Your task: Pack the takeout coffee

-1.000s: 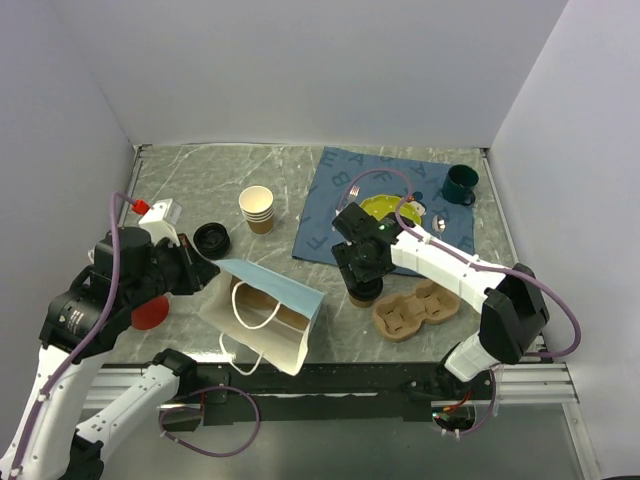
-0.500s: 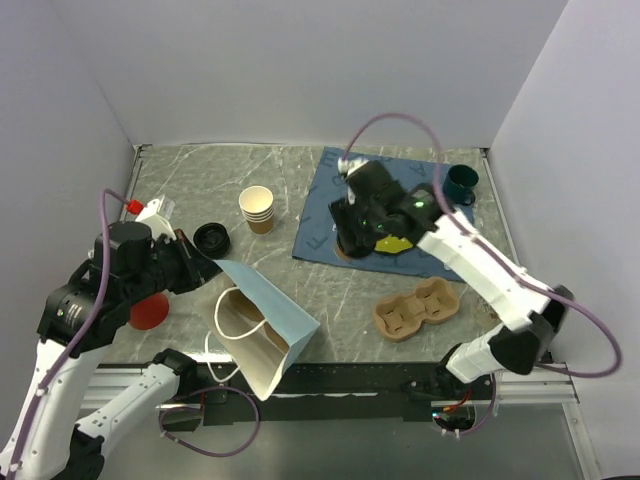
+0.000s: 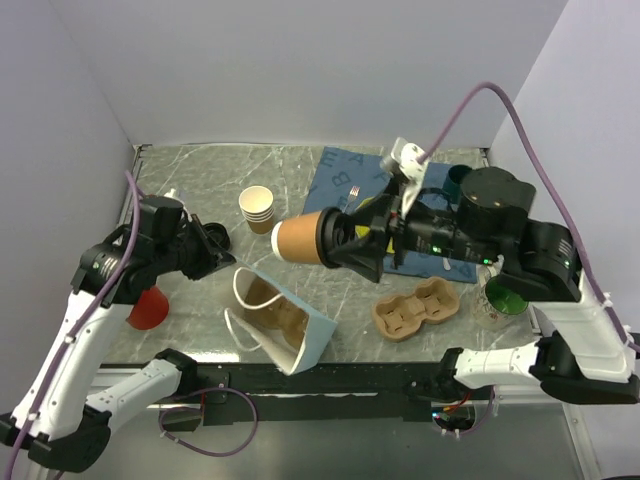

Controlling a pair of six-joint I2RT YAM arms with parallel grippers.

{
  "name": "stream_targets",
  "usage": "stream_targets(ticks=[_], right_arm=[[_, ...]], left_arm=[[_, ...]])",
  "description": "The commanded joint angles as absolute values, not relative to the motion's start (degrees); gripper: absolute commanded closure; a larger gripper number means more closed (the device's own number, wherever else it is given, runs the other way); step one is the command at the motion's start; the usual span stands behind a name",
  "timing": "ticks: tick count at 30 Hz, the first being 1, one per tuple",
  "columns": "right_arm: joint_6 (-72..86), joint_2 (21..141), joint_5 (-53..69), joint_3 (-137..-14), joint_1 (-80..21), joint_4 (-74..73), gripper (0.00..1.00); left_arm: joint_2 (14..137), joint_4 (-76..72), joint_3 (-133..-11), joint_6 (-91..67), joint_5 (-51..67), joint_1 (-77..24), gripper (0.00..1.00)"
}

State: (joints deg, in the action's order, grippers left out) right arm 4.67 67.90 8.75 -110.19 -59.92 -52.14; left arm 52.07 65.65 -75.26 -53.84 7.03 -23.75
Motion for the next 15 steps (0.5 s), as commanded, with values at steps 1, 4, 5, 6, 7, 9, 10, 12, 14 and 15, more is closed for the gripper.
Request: stream_targets(ticks=[1,4,5,6,7,9,10,12,14,15], right_arm=[[3.87,65.04,16.95,-106.53,-61.61,-46.4,0.47],[3.69,64.78,19.06,-106.26,-63.28,-47.72,0.47],[3.34,64.86,19.07,-106.35,-64.33,-48.42,0.47],[3.08,65.21,18.64,-106.52,-64.94,-49.82,0.47],[2.73,65.39,18.11,-106.87,-65.56,-50.62,0.47],[1.24,66.26,16.27,-107.14,-67.41,-52.02,0.48],[0.62,66.53,15.04,-107.23,-68.11,-53.34,0.47],[-1.93,67.67,9.42,-107.05,-69.43,-54.66,0.48],[-4.38,68.55,6.69,-107.75,-70.05,-55.98,0.48],[-5.09,69.51,3.46,-108.01,-70.57,-56.42,0.48]], left_arm=[[53.43,68.37,-80.59,-57.66,2.21,-23.64,0.99],[54.84,70.57,-82.88,-57.48,0.53,-23.64,0.99],[55.02,70.66,-82.97,-56.78,0.7,-23.64,0.99],[54.85,70.49,-82.97,-56.86,0.88,-23.64,0.99],[54.58,70.14,-82.79,-56.95,0.97,-23.64,0.99],[53.97,69.79,-82.09,-57.48,1.75,-23.64,0.99],[53.7,67.96,-81.92,-57.31,2.71,-23.64,0.99],[52.13,65.75,-79.99,-55.73,4.3,-23.64,0.99],[50.72,61.9,-77.54,-54.33,6.32,-23.64,0.99],[49.41,61.18,-76.65,-54.4,7.11,-23.64,0.99]])
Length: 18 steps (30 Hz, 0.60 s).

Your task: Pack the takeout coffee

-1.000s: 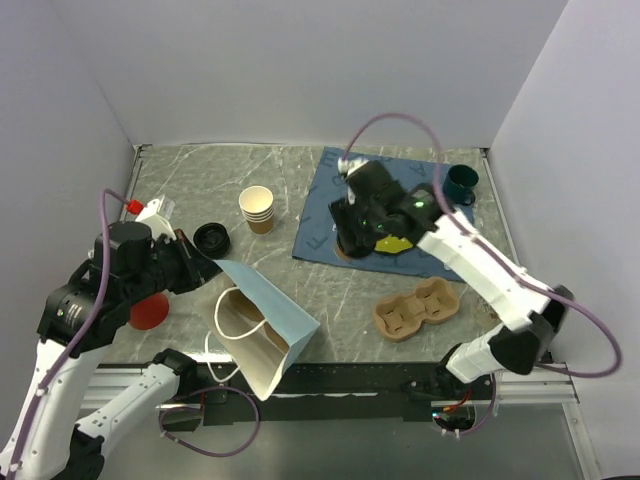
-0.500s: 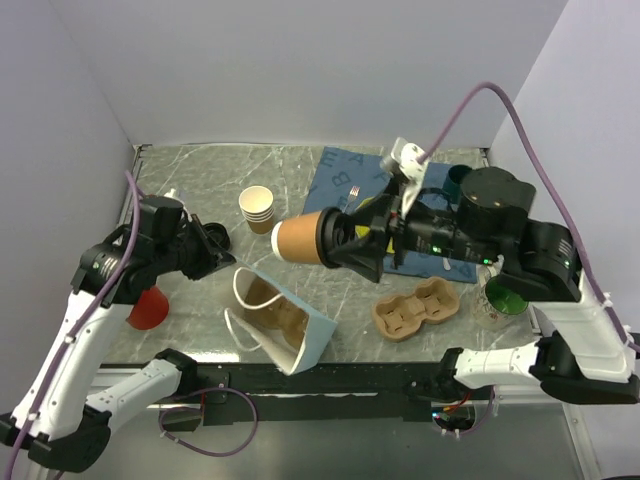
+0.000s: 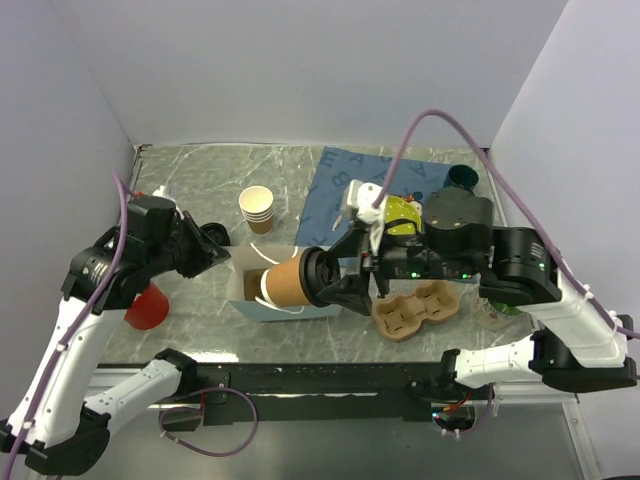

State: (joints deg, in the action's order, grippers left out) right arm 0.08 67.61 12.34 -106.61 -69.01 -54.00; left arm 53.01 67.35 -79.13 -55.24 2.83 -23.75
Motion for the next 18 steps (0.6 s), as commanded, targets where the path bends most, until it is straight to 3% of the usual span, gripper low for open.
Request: stream_targets(ticks=[1,9,18], right_arm=[[-5.79,70.04,1.86,-108.54,-70.84,-56.86,0.48],[-14.49,75.41,-6.76,-110.66,-74.17,-63.27,0.48],[-22.93,76.73,-16.61,-102.32,-80.77,-59.16,0.48]], left_arm=[[48.79,60.56,-76.03,-54.49,7.64,-23.64,0.99],[43.07,52.74,-69.0,-52.3,12.74,-23.64,0.99],[35.79,44.83,-64.17,-45.36,18.89,-23.64,0.99]])
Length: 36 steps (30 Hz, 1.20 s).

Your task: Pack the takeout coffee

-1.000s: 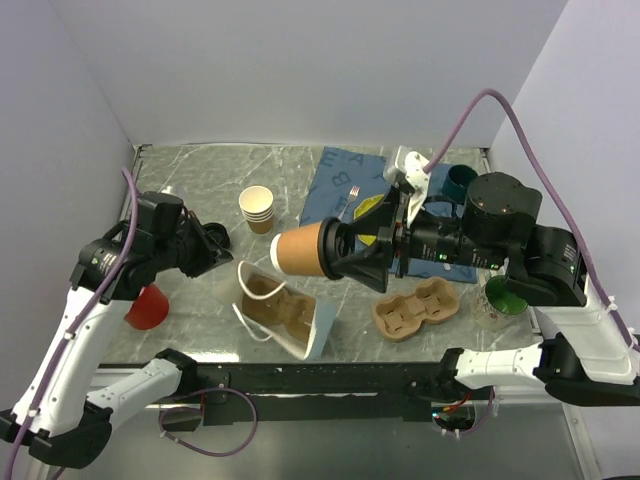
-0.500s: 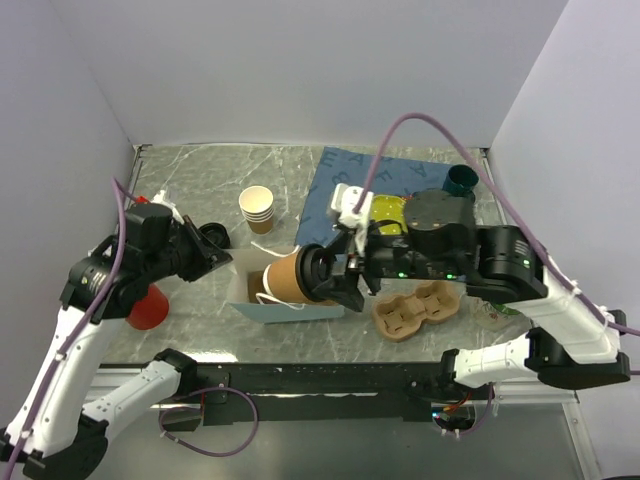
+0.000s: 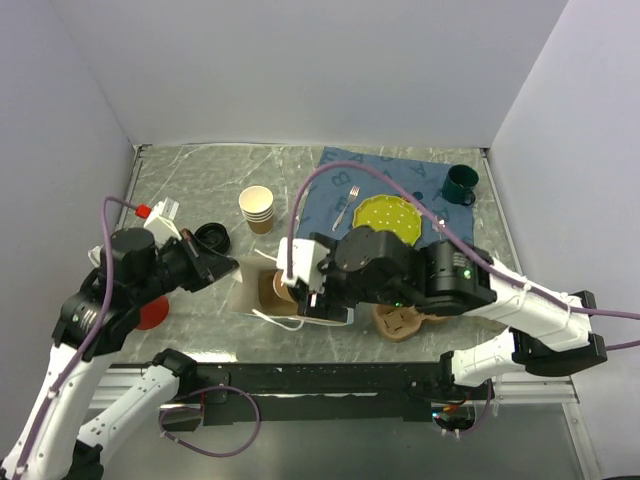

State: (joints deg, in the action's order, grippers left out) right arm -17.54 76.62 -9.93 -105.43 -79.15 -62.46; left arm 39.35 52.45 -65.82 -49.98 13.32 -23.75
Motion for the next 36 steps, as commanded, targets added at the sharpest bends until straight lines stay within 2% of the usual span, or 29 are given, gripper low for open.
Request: stream_targets(ticks=[1,7,15,19,21,24,29,36], right_arm=[[-23.46,76.82,-16.96,-101.61,-80.86,-57.67,0.47],[-26.72,78.49,-20.12,-95.63,-80.77,-51.78,0.47],[-27.25,75.94,-18.64,-84.74,-80.77,-44.74,0.48],[-26.64,75.67,-18.37,-82.36,-80.86,-42.98,0.48],[-26.11,75.59,-18.54,-81.39,-80.77,-41.58,0.48],[-24.44,75.32,-18.72,-81.21,-80.86,-41.31,0.48],[-22.06,74.97,-18.11,-80.69,-80.95,-41.22,0.48],[-21.36,74.79,-18.46,-79.19,-81.12,-40.61,0.48]], left_arm=[[35.25,43.87,-63.46,-45.18,19.33,-23.64,0.99],[32.87,44.21,-59.68,-43.34,22.49,-23.64,0.99],[31.29,45.97,-60.12,-40.08,22.76,-23.64,0.99],[31.11,47.1,-60.99,-39.02,22.5,-23.64,0.75],[31.9,48.95,-61.87,-38.85,22.15,-23.64,0.71],[31.91,53.34,-63.36,-38.76,20.75,-23.64,0.5],[29.53,55.89,-65.48,-39.73,18.9,-23.64,0.37],[32.08,61.26,-68.11,-37.8,18.46,-23.64,0.34]])
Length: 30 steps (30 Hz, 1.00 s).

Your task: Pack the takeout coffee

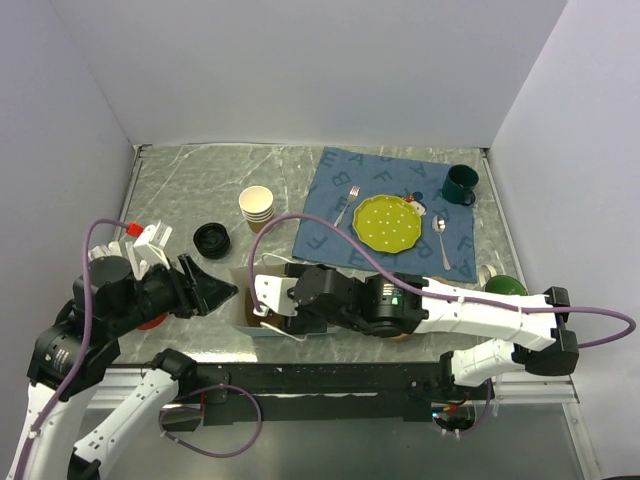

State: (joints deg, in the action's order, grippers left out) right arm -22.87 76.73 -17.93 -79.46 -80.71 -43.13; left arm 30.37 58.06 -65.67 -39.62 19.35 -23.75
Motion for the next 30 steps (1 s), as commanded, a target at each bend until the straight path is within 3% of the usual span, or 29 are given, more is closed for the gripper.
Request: stream_targets(ticks=[1,30], right_arm=[[-21.18,74.79,-18.46,-79.1,-81.12,-40.69,0.48],[-19.16,76.73,-17.58,-79.63,-81.21,-41.31,0.49]], left_arm=[[32.34,61.61,-68.38,-37.62,18.54,-23.64,0.34],[36.3,68.2,-72.07,-30.77,18.1,-23.64,0.24]])
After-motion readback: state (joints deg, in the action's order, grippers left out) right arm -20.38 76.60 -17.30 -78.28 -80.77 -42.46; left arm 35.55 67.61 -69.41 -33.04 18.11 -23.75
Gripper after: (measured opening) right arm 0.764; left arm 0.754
